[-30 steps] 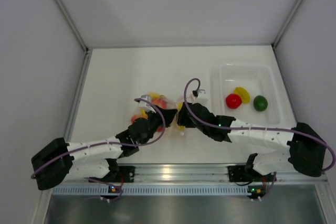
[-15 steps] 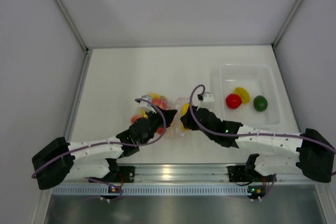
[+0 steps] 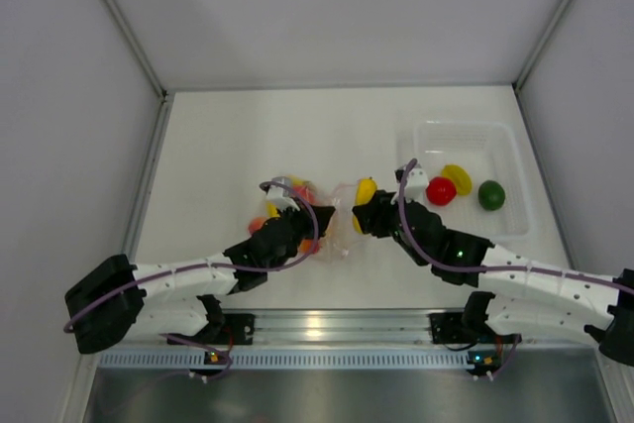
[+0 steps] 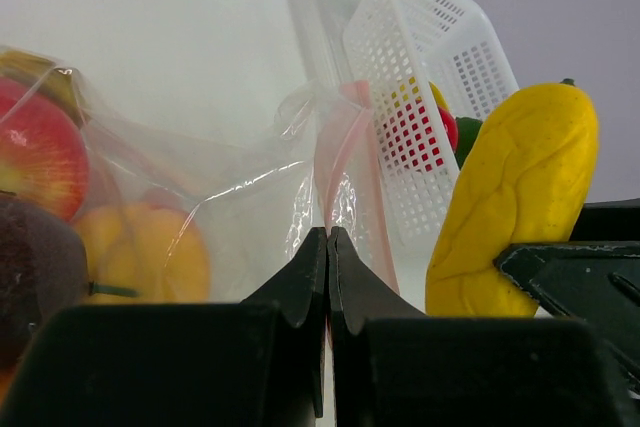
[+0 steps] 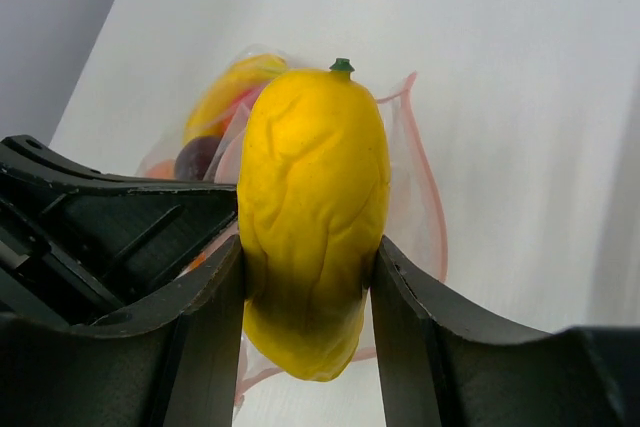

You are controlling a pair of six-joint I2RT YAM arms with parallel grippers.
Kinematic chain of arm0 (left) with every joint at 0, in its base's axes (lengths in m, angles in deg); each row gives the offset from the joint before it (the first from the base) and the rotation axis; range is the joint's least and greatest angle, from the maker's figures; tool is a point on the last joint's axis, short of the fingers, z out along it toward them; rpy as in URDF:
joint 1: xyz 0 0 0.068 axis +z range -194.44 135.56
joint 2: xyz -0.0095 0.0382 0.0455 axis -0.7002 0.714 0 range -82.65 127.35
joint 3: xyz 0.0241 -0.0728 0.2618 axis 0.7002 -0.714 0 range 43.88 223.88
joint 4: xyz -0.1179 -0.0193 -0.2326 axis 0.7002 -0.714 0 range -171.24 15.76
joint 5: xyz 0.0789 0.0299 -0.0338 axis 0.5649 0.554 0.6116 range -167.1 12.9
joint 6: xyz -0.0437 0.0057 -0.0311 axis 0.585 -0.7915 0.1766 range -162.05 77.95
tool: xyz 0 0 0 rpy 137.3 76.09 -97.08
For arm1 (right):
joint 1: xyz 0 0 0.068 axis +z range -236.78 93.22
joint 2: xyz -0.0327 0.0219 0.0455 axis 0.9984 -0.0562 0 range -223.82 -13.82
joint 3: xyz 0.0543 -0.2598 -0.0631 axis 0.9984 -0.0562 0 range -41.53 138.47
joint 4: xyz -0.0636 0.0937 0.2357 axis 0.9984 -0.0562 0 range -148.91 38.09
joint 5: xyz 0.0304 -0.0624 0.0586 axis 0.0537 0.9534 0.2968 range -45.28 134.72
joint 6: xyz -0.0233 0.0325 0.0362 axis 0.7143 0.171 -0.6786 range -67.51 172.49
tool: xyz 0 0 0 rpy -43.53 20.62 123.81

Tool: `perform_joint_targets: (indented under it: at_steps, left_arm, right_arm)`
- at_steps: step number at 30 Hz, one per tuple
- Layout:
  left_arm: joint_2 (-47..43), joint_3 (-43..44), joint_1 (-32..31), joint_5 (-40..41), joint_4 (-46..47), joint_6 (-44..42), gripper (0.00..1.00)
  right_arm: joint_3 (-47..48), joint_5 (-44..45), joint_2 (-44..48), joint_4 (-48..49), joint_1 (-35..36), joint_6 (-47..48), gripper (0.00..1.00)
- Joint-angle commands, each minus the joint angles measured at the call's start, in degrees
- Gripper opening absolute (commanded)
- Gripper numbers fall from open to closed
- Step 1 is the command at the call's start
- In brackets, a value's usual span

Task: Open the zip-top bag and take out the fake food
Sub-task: Pick up the fake fruit from the zipper food storage bag, then place the fake fruit in the bin.

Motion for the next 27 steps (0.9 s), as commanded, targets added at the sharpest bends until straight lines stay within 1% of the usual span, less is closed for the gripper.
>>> perform_joint_targets:
  at_steps: [1,3,4,6,7,8,9,10,11,12,13,14,15,16,18,19,21,22,26,27]
  left_arm:
    - [-0.1,2.1,0.0,0.2,0.5,0.5,0.0]
    - [-0.8,2.0,0.1,-0.4,0.5,0.0,0.0]
    - [-1.2,2.0,0.1,-0.5,0.5,-0.2,0.0]
    - [-2.2,1.8,0.1,-0.8,0.3,-0.4,0.0]
    - [-2.5,1.8,0.1,-0.8,-0.1,-0.4,0.0]
    - [-2.7,1.9,0.1,-0.9,-0.9,-0.5,0.0]
    - [-3.2,2.0,0.1,-1.1,-1.0,-0.6,0.0]
    - [-3.3,2.0,0.1,-1.0,-1.3,-0.6,0.0]
    - [-3.5,2.2,0.1,-1.0,-2.2,-0.5,0.0]
    - [-3.7,2.5,0.2,-1.2,-2.6,-0.6,0.0]
    - [-3.6,3.1,0.2,-1.7,-3.3,-0.8,0.0]
    - [-3.7,3.3,0.2,-2.0,-3.7,-1.0,0.0]
    - [-3.9,3.3,0.3,-2.5,-3.9,-1.1,0.0]
    - [-4.1,3.4,0.4,-2.7,-3.9,-1.1,0.0]
    - [-4.8,3.5,0.4,-3.5,-5.0,-1.2,0.0]
    - [-5.1,3.9,0.5,-3.8,-5.3,-1.3,0.0]
    - [-5.6,4.3,0.6,-4.6,-6.9,-1.7,0.0]
    - [-5.8,5.2,0.7,-4.9,-7.6,-1.8,0.0]
    - [-6.5,6.8,1.0,-6.3,-10.2,-2.5,0.0]
    - [-6.7,6.9,1.0,-7.1,-10.3,-2.6,0.0]
  right_arm:
    - [4.1,4.2,2.0,-3.5,0.4,3.3,0.25]
    - [5.9,3.9,2.3,-6.8,-1.3,5.1,0.25]
    - [8.1,2.7,2.3,-10.1,-4.7,5.8,0.25]
    - [10.3,-1.6,2.1,-13.3,-9.4,8.2,0.25]
    - [12.9,-3.0,1.6,-17.3,-14.7,8.6,0.25]
    - [14.4,-4.3,1.0,-19.0,-17.7,9.3,0.25]
    - [15.6,-7.8,-0.7,-20.5,-21.0,10.8,0.25]
    - [17.9,-9.4,-1.5,-22.2,-27.4,11.6,0.25]
    - [18.7,-10.7,-2.4,-23.4,-30.3,12.3,0.25]
    - [19.4,-13.3,-4.3,-24.1,-33.3,13.9,0.26]
    - [20.4,-15.3,-5.3,-24.4,-38.9,14.4,0.26]
    - [20.9,-18.1,-6.5,-24.2,-41.9,15.1,0.26]
    - [21.4,-23.3,-9.0,-24.1,-45.0,16.3,0.26]
    - [22.3,-25.3,-10.3,-23.9,-50.4,16.8,0.27]
    - [23.2,-26.4,-14.5,-23.3,-54.9,17.3,0.28]
    - [24.2,-26.6,-16.1,-23.2,-58.6,17.6,0.28]
    - [26.4,-27.3,-21.1,-23.0,-61.1,18.0,0.29]
    - [27.1,-27.4,-22.8,-22.7,-63.6,18.4,0.29]
    - [29.3,-26.9,-29.7,-21.3,-65.8,18.4,0.37]
    - [29.8,-26.7,-32.1,-21.3,-66.2,18.5,0.38]
